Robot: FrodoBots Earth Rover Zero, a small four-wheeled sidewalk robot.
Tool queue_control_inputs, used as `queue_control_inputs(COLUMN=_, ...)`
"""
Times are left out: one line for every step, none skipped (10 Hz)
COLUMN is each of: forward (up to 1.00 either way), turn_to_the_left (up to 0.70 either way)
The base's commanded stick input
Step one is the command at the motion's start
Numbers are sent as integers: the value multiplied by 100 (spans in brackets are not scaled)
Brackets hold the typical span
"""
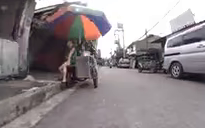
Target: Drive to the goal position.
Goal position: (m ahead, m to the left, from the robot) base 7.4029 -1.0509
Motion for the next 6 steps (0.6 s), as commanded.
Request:
queue_control_inputs(forward=100, turn_to_the_left=-14)
queue_control_inputs(forward=100, turn_to_the_left=0)
queue_control_inputs(forward=100, turn_to_the_left=0)
queue_control_inputs(forward=100, turn_to_the_left=0)
queue_control_inputs(forward=100, turn_to_the_left=0)
queue_control_inputs(forward=100, turn_to_the_left=-16)
